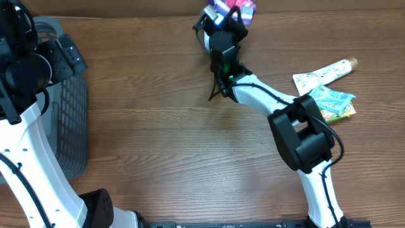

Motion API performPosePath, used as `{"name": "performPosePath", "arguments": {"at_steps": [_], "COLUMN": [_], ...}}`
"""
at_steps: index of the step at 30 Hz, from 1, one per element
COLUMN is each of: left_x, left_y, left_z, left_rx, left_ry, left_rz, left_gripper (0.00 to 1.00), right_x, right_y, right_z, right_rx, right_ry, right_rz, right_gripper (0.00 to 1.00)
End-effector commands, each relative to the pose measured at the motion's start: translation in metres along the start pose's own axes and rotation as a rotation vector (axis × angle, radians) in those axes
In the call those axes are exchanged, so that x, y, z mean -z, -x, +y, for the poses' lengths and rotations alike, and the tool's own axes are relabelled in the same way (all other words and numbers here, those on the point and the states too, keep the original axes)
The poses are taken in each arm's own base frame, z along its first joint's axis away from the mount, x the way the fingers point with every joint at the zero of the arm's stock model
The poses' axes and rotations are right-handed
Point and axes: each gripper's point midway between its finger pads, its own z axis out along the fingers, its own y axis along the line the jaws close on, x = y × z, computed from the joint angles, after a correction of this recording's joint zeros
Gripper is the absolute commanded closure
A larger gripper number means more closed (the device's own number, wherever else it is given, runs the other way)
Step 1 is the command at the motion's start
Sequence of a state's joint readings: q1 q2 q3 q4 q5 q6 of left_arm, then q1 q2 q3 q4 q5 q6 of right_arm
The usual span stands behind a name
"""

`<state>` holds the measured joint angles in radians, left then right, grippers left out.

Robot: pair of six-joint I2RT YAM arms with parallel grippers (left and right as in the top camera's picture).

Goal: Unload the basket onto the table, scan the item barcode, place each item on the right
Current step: 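Lift the purple bag and hold its barcode under the scanner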

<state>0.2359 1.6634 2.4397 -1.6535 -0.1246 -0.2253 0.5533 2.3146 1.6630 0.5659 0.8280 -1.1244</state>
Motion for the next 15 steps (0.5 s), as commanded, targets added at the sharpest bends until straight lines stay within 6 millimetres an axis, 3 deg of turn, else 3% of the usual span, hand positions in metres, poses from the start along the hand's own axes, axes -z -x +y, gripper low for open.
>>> {"name": "performPosePath", "arguments": {"at_steps": [1,8,15], "left_x": [-0.001,-0.001,-0.001], "left_y": [0.000,0.000,0.000], "left_z": [0.001,0.001,0.001], "left_rx": [-0.009,-0.009,-0.009], "left_ry": [0.006,0.006,0.006], "left_rz": [0.001,0.001,0.001], "left_gripper": [0.00,0.01,0.01], "right_x": [-0.007,-0.014,-0.013], "right_y": [0.004,0.001,-0.004], "right_z": [-0.011,-0.007,0.019], "right_rx": [0.026,0.088,0.196], "right_ry": [-0.017,0.012,0.119], "right_rz": [-0.032,-0.056,-0.072], "right_gripper": [0.96,0.96,0.96]}}
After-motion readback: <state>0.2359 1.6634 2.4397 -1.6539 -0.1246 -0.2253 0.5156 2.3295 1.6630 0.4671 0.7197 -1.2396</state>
